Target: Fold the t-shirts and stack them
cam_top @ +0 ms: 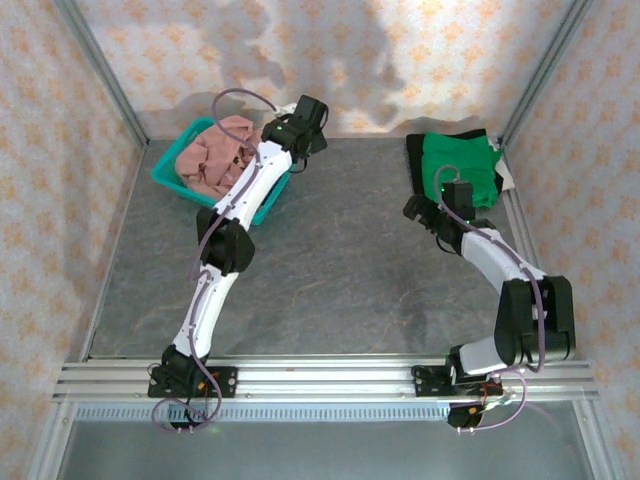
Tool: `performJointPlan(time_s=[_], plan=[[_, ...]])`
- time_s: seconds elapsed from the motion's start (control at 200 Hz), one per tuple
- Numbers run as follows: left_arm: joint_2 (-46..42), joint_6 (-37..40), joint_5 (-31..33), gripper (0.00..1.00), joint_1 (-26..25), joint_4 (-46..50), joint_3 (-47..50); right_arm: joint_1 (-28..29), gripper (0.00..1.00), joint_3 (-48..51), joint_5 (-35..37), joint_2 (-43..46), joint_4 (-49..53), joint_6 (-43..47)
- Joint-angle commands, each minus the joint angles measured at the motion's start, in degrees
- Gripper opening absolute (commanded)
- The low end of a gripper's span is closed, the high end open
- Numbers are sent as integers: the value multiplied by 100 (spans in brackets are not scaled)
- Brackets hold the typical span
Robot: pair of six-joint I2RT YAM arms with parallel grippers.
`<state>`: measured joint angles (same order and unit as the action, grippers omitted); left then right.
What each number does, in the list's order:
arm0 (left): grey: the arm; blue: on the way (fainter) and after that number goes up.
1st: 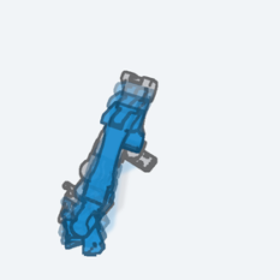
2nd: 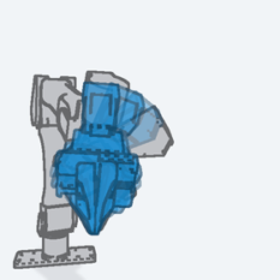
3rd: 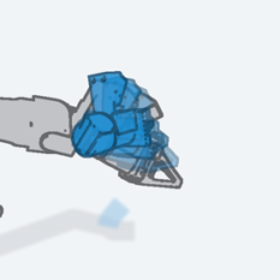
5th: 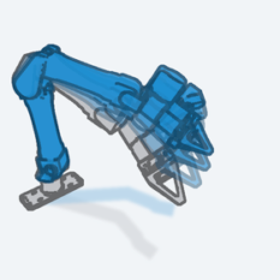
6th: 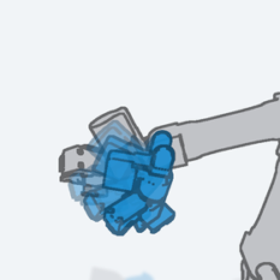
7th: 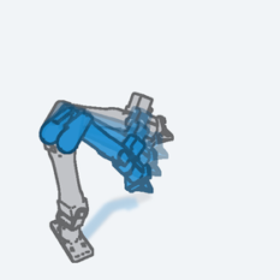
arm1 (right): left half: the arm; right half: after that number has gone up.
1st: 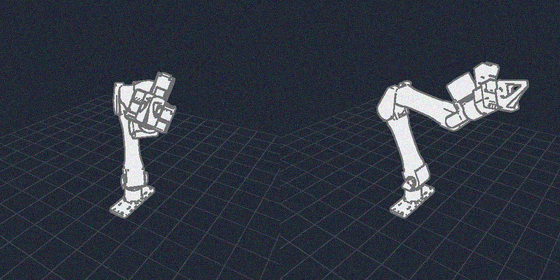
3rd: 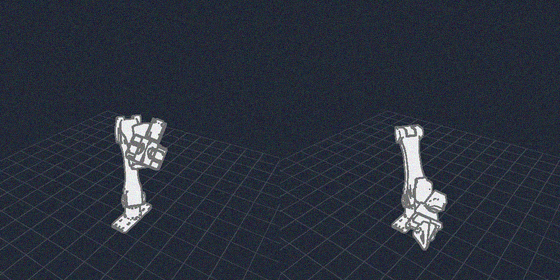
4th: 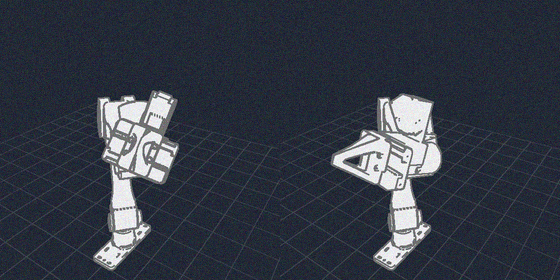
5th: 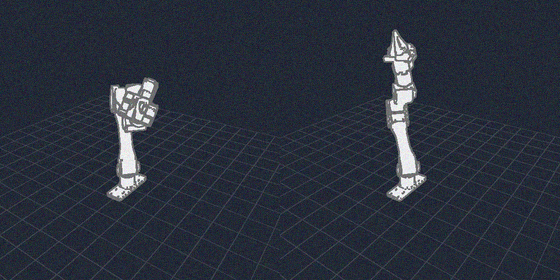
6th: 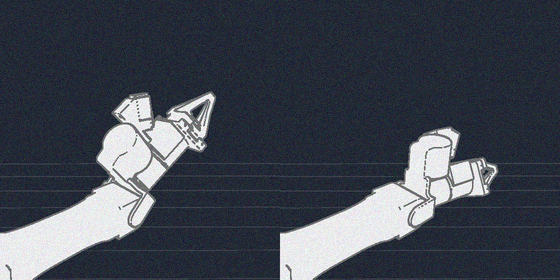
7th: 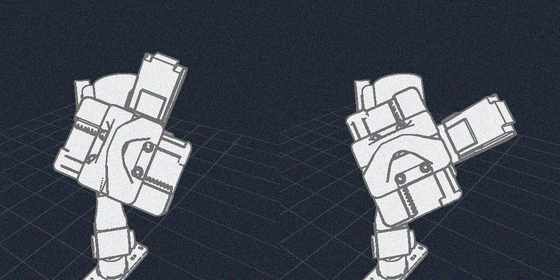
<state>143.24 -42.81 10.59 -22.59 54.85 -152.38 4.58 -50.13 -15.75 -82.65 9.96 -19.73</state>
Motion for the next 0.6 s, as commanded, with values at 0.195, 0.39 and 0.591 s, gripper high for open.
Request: performJointPlan(time_s=[0.195,0.39,0.591], plan=[[556,-1333,-594,70,577,-412,-119,-1,99,-287,-596,-117,386,462],[825,-1374,-874,68,588,-773,-115,-2,99,-214,-922,-25,249,486],[1073,-1569,-1131,68,620,-1146,-102,-1,99,-162,-1113,-27,173,488]])
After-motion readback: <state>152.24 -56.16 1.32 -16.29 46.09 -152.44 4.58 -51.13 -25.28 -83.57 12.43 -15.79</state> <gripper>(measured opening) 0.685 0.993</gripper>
